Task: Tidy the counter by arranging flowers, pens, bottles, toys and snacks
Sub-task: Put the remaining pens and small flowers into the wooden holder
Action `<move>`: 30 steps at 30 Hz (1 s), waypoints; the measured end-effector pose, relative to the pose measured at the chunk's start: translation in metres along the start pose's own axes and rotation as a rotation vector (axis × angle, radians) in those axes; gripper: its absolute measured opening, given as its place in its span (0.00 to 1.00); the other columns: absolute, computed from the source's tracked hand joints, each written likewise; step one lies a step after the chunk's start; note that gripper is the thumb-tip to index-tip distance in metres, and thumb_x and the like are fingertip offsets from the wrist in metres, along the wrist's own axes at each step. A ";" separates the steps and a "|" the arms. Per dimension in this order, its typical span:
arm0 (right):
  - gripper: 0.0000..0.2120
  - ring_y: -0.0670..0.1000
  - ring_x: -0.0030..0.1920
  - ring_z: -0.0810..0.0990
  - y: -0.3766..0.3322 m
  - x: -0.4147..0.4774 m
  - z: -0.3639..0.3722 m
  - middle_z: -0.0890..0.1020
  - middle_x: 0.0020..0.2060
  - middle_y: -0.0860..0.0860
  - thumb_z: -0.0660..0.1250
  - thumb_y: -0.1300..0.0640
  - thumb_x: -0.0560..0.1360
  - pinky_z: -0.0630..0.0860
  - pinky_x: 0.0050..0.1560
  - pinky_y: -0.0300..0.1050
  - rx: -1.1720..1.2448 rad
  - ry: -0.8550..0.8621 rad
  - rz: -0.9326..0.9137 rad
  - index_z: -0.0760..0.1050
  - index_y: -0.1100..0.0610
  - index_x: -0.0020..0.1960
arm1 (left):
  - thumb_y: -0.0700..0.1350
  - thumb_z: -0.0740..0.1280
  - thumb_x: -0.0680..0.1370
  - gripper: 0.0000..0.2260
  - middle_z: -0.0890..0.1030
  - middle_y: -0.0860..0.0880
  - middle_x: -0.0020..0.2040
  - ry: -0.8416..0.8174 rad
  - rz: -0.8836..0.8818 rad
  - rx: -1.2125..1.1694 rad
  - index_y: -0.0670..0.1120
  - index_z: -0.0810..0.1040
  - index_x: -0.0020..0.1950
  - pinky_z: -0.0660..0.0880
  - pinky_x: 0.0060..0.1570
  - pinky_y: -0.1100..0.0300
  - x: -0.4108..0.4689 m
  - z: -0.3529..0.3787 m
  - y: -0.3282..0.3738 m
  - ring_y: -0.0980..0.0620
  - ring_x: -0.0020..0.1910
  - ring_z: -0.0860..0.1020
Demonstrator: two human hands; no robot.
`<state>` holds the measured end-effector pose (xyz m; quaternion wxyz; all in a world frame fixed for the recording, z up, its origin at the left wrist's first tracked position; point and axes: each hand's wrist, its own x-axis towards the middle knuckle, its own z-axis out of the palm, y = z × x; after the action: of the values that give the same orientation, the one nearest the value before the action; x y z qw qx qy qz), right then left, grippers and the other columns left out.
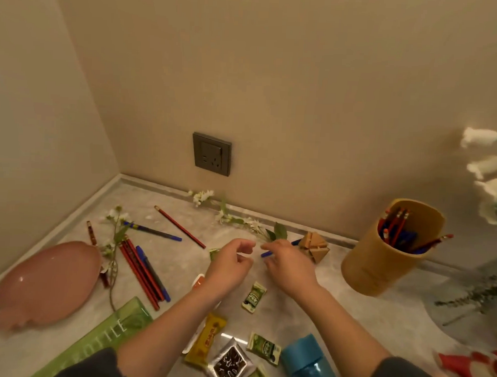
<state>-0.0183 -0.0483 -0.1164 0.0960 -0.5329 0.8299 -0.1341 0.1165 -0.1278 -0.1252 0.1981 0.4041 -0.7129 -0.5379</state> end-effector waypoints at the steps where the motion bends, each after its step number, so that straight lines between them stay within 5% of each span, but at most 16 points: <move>1: 0.19 0.50 0.60 0.77 0.001 0.004 0.003 0.75 0.64 0.46 0.60 0.55 0.78 0.75 0.48 0.44 -0.025 -0.010 -0.020 0.74 0.46 0.67 | 0.37 0.65 0.76 0.15 0.78 0.58 0.52 -0.006 -0.010 -0.004 0.55 0.75 0.58 0.74 0.48 0.65 0.003 0.002 -0.002 0.60 0.48 0.78; 7: 0.12 0.57 0.53 0.77 0.011 0.023 0.015 0.76 0.52 0.52 0.61 0.59 0.78 0.77 0.41 0.49 -0.279 -0.110 -0.133 0.78 0.52 0.58 | 0.36 0.62 0.77 0.15 0.79 0.58 0.50 -0.017 -0.056 -0.030 0.55 0.76 0.55 0.74 0.46 0.67 0.017 0.008 -0.017 0.59 0.50 0.78; 14: 0.10 0.55 0.49 0.78 0.021 0.036 0.008 0.73 0.56 0.52 0.60 0.58 0.79 0.76 0.38 0.49 -0.368 -0.128 -0.261 0.74 0.54 0.60 | 0.33 0.60 0.77 0.16 0.80 0.48 0.51 -0.003 -0.186 -0.255 0.54 0.76 0.50 0.80 0.42 0.56 0.022 0.009 -0.019 0.52 0.43 0.81; 20: 0.04 0.49 0.43 0.77 -0.016 0.030 -0.017 0.77 0.48 0.45 0.58 0.52 0.81 0.69 0.35 0.45 0.070 0.204 -0.162 0.69 0.47 0.55 | 0.44 0.59 0.82 0.10 0.83 0.42 0.52 -0.102 -0.496 -0.669 0.43 0.73 0.62 0.81 0.37 0.56 0.023 -0.007 0.009 0.46 0.43 0.85; 23: 0.04 0.43 0.41 0.77 -0.047 0.027 -0.030 0.77 0.43 0.42 0.58 0.52 0.81 0.76 0.39 0.46 0.407 0.355 -0.106 0.67 0.46 0.56 | 0.52 0.56 0.83 0.16 0.85 0.42 0.47 -0.203 -0.564 -0.797 0.42 0.70 0.63 0.81 0.37 0.54 0.018 -0.023 0.022 0.45 0.45 0.85; 27: 0.07 0.46 0.45 0.79 -0.083 0.021 -0.037 0.78 0.43 0.44 0.59 0.56 0.79 0.79 0.47 0.53 0.829 0.340 -0.113 0.68 0.43 0.50 | 0.52 0.57 0.83 0.16 0.84 0.39 0.51 -0.203 -0.563 -0.904 0.42 0.71 0.63 0.81 0.37 0.54 0.016 -0.044 0.028 0.43 0.46 0.84; 30: 0.06 0.49 0.41 0.78 -0.099 0.015 -0.030 0.77 0.39 0.45 0.60 0.55 0.73 0.78 0.43 0.56 0.861 0.262 -0.169 0.70 0.43 0.45 | 0.44 0.59 0.82 0.12 0.84 0.40 0.48 -0.030 -0.513 -0.972 0.38 0.76 0.58 0.81 0.33 0.57 0.018 -0.065 0.023 0.46 0.41 0.85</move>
<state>0.0517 -0.0977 -0.0563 0.1919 -0.4888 0.6575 -0.5403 0.1441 -0.1792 -0.0848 0.2141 0.4192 -0.2636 -0.8420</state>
